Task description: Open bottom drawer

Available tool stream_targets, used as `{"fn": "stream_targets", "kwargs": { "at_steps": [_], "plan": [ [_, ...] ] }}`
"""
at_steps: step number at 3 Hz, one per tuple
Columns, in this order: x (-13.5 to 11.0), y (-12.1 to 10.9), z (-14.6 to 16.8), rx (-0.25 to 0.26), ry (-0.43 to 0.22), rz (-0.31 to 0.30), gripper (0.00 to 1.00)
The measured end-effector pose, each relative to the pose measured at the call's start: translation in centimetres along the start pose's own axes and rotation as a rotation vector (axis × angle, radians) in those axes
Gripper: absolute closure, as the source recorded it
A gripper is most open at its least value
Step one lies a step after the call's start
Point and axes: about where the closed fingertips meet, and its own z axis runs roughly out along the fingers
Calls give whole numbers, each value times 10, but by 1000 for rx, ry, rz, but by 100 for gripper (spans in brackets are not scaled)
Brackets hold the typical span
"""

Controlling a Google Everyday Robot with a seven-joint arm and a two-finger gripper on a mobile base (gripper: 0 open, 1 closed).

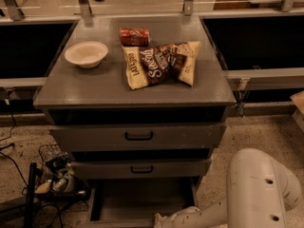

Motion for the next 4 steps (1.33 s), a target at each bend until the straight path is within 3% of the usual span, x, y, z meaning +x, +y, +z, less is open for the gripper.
{"fn": "stream_targets", "kwargs": {
  "at_steps": [2, 3, 4],
  "plan": [
    [13, 28, -2, -45, 9, -27, 0],
    [22, 55, -8, -82, 8, -45, 0],
    [20, 54, -6, -84, 11, -43, 0]
  ]
}}
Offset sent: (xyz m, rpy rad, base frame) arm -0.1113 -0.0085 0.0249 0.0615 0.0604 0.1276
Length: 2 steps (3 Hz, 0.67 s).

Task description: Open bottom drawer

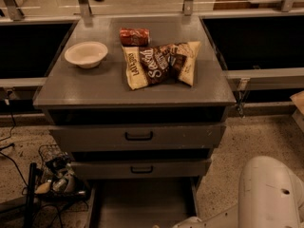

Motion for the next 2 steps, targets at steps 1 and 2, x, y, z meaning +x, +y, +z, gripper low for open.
{"fn": "stream_targets", "kwargs": {
  "at_steps": [1, 2],
  "plan": [
    [5, 12, 4, -22, 2, -6, 0],
    [5, 12, 4, -22, 2, -6, 0]
  ]
}}
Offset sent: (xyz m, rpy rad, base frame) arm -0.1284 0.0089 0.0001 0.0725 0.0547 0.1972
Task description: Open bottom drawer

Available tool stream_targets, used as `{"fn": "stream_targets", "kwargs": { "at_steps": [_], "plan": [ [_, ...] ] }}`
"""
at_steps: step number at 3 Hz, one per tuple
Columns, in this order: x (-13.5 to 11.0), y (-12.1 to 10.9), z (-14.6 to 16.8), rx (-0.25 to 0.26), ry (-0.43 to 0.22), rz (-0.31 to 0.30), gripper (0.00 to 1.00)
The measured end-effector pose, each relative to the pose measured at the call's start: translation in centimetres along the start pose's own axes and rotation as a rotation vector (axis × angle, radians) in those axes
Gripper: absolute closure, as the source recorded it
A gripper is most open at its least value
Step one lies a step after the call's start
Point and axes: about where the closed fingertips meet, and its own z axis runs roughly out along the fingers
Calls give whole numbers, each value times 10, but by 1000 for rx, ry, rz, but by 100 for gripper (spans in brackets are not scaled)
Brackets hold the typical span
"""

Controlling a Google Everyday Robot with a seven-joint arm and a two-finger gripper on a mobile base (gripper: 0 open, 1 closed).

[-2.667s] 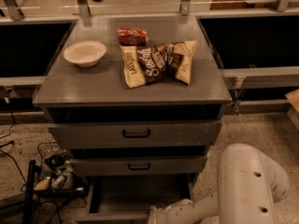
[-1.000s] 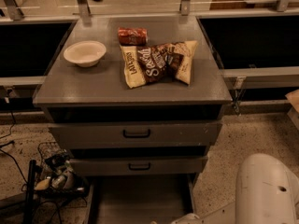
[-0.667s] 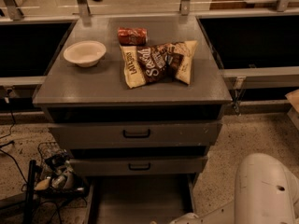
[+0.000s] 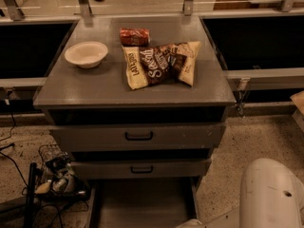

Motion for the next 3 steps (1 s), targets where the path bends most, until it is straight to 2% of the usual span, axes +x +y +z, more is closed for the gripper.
{"fn": "stream_targets", "kwargs": {
  "at_steps": [2, 3],
  "plan": [
    [8, 22, -1, -35, 8, -35, 0],
    [8, 22, -1, -35, 8, -35, 0]
  ]
}}
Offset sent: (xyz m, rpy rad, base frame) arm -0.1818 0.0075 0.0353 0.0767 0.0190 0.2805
